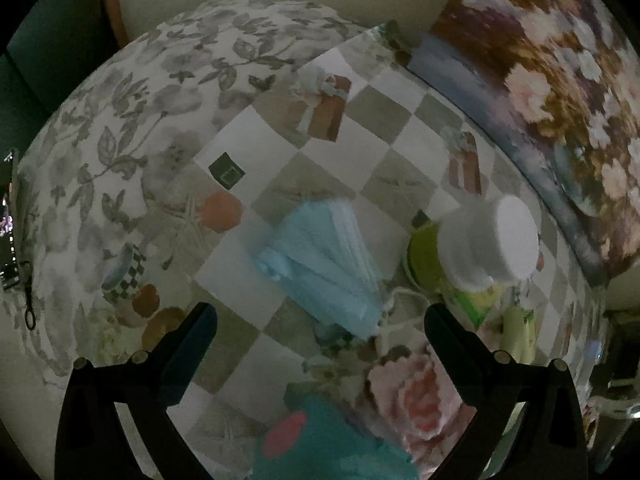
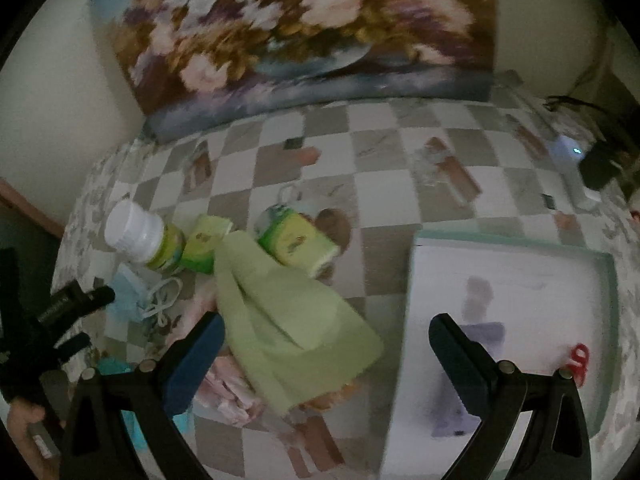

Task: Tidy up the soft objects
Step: 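Grasp the blue face mask with the left tool while the right tool grasps the green cloth, then lift the mask and green cloth and carry both toward the white tray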

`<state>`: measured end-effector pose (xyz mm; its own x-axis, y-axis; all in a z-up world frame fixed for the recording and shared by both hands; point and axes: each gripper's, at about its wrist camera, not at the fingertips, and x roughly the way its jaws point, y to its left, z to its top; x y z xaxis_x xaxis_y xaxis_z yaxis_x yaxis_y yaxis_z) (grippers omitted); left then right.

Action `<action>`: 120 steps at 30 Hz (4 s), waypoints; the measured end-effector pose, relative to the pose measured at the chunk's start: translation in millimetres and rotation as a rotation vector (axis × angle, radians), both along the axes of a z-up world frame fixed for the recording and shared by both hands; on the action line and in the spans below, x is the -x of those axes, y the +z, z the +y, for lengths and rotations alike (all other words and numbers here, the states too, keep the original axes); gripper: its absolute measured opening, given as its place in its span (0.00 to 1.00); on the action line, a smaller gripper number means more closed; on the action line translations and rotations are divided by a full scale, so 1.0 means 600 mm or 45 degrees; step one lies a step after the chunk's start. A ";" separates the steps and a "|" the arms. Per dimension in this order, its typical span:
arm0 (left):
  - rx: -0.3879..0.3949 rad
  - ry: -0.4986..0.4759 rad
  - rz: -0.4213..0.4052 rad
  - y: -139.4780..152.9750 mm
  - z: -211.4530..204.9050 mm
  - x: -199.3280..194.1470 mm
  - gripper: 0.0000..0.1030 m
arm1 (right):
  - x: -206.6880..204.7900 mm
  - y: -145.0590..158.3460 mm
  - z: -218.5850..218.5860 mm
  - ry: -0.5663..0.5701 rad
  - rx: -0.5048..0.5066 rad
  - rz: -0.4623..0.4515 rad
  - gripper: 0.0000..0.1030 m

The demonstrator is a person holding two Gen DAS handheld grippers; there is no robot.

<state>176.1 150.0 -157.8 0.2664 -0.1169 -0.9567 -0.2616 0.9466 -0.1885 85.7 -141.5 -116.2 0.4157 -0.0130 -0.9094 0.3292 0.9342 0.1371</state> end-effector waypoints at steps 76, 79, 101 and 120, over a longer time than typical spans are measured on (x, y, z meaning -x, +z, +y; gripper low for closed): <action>0.016 -0.158 -0.106 0.076 -0.054 0.001 0.13 | 0.007 -0.016 -0.028 0.048 -0.319 -0.154 0.11; 0.011 -0.170 -0.119 0.085 -0.066 0.011 0.13 | 0.014 -0.008 -0.032 0.040 -0.338 -0.175 0.10; 0.068 -0.270 -0.312 0.184 -0.132 0.090 0.13 | 0.096 0.089 -0.069 -0.021 -0.351 -0.394 0.10; 0.141 -0.519 -0.366 0.220 -0.295 0.153 0.13 | 0.168 0.109 -0.230 -0.387 -0.177 -0.393 0.10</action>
